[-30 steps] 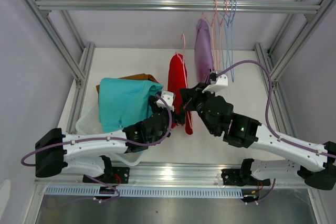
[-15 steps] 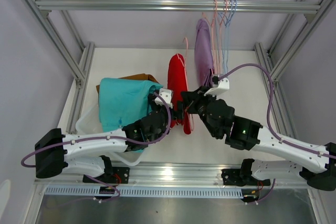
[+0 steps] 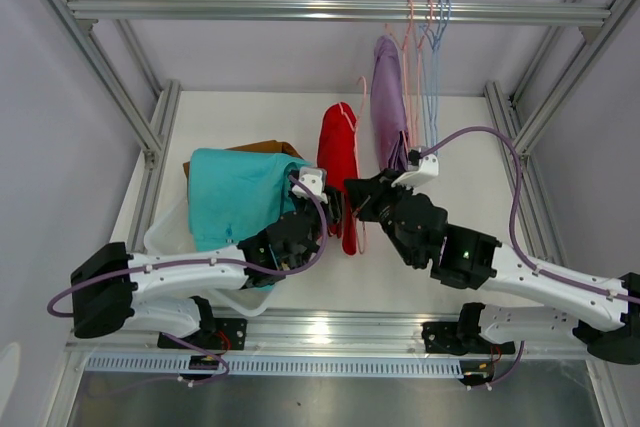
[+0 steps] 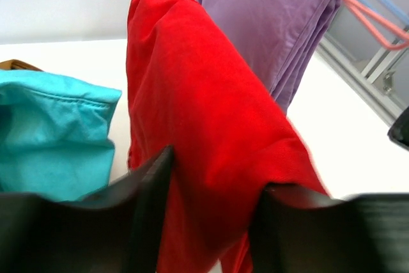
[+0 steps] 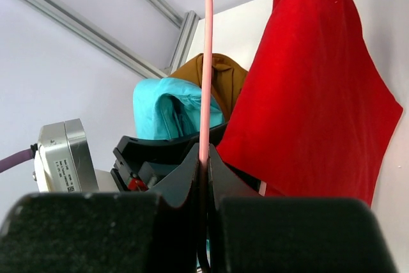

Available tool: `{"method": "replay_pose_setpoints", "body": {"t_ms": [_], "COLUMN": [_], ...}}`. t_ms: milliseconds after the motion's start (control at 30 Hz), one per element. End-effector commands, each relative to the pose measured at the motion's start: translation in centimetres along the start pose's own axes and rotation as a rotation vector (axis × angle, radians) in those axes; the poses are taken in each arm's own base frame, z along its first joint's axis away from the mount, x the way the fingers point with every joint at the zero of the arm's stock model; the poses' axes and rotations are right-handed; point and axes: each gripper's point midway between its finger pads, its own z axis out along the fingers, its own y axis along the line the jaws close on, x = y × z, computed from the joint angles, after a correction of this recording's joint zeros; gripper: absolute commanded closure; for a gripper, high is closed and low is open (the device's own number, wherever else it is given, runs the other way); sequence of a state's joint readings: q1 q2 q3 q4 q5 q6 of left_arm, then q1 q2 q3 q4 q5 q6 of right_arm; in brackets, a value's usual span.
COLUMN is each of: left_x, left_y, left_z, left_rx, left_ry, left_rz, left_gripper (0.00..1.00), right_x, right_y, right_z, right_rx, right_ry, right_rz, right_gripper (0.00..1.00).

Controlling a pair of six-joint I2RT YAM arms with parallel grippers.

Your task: Remove the trousers from the hanger

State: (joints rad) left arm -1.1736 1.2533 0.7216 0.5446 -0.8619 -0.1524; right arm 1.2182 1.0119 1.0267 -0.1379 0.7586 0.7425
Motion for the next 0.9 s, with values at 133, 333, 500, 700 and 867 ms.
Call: {"method": "replay_pose_setpoints", "body": {"t_ms": [133, 333, 500, 700, 867], "left_x": [-3.6, -4.5, -5.1, -5.3, -3.9], "left_y": [0.7, 0.8, 0.8, 0.5, 0.1], "left_z": [1.2, 1.4, 1.3, 1.2, 1.3], "left_rx": [-0.066, -0.095, -0.091, -0.066, -0.054], "left_ry": [-0.127, -0.144, -0.154, -0.145, -0.116], "left_rz": [-0.155, -0.186, -0.231, -0.25, -0.237], "left_gripper": [0.76, 0.99, 0.99, 0.99, 0.65], "right_x": [-2.4, -1.8, -1.3, -1.3, -2.0], "right_y": [2.1, 2.0, 2.0, 1.4, 2.3], "right_z": [-1.5, -1.6, -1.8, -1.9, -2.2], "right_rx": [-0.078, -0.083, -0.086, -0.074, -0.101], "right_ry": [-0.036, -0.012, -0.001, -0.005, -0.013], "right_rz": [0.136, 0.162, 0.17, 0.167, 0.188], "right_gripper": [1.0, 1.0, 1.0, 1.0, 1.0]}}
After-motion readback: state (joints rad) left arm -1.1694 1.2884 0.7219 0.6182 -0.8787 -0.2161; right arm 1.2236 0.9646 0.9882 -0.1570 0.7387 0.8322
